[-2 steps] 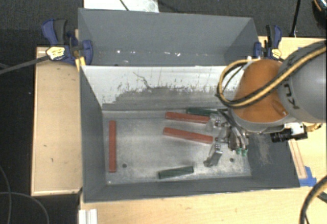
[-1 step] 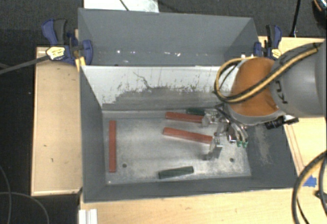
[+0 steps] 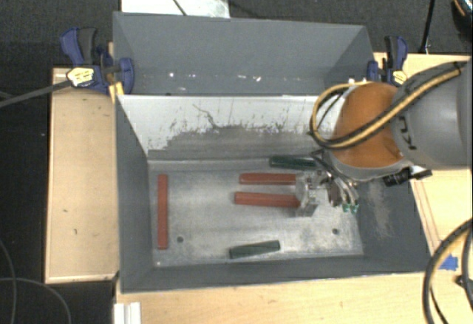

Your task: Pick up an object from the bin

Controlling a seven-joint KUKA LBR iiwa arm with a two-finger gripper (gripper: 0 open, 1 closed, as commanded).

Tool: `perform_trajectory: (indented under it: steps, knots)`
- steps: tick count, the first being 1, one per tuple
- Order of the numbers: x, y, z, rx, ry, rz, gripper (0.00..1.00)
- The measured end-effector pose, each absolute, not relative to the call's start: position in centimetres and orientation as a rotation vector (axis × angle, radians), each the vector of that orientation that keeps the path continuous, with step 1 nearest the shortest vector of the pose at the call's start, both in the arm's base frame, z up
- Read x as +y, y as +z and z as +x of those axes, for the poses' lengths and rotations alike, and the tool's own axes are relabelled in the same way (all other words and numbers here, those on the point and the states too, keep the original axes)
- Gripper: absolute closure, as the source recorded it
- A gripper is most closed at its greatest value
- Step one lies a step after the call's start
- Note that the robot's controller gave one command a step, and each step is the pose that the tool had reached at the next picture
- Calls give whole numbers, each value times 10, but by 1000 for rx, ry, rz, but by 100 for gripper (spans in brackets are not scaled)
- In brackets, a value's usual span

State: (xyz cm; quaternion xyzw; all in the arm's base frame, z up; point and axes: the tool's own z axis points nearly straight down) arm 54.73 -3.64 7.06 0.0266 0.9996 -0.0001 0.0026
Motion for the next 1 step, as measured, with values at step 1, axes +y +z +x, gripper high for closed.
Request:
perform_trajectory:
  steps: [1]
  knots:
    - [-9,236,554,3127,0,-136,100]
